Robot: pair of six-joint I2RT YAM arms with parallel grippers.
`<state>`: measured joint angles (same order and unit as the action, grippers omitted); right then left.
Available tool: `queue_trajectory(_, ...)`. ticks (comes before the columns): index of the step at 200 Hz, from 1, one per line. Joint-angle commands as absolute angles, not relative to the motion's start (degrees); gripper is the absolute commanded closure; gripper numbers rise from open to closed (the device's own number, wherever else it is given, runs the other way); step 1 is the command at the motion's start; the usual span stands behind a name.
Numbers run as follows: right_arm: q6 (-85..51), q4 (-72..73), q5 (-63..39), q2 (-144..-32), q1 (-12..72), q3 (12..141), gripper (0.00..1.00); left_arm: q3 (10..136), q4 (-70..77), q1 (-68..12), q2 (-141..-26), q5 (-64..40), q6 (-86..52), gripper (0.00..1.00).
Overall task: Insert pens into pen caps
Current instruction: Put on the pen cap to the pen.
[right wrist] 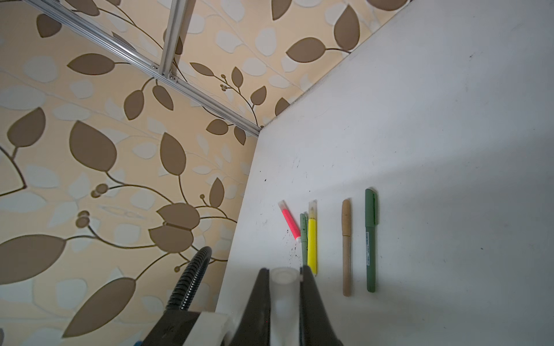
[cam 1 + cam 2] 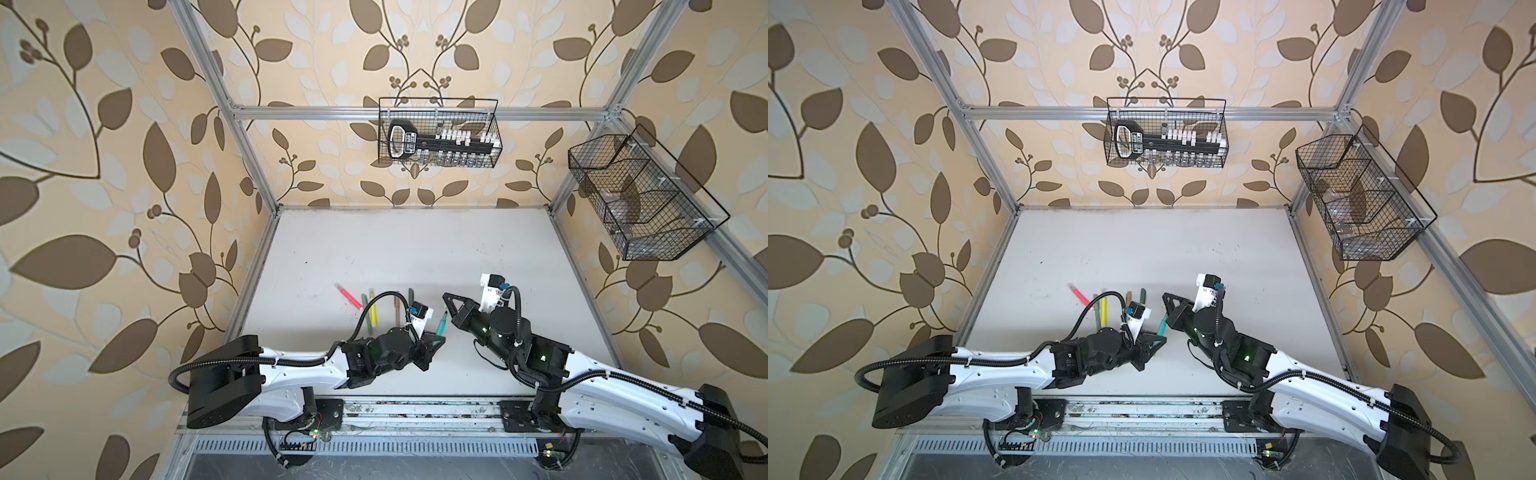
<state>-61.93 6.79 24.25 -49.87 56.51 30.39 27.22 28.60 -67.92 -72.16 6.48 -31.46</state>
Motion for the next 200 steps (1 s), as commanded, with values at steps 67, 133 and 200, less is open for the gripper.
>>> queue_trajectory(67, -62.9, 6.4, 28.2, -50.3, 56.7, 28.4, 1.00, 27.9, 30.6, -68.4, -70.1, 8.2, -30.0, 1.00)
queue_trajectory(133, -63.3, 6.9, 27.9, -51.2, 56.7, 27.7, 1.00, 27.4, 29.5, -68.4, -68.4, 9.1, -29.7, 1.00)
queue_trajectory(200, -63.7, 7.0, 27.7, -49.6, 57.7, 26.9, 1.00, 27.9, 29.3, -68.4, -69.3, 10.7, -29.3, 1.00)
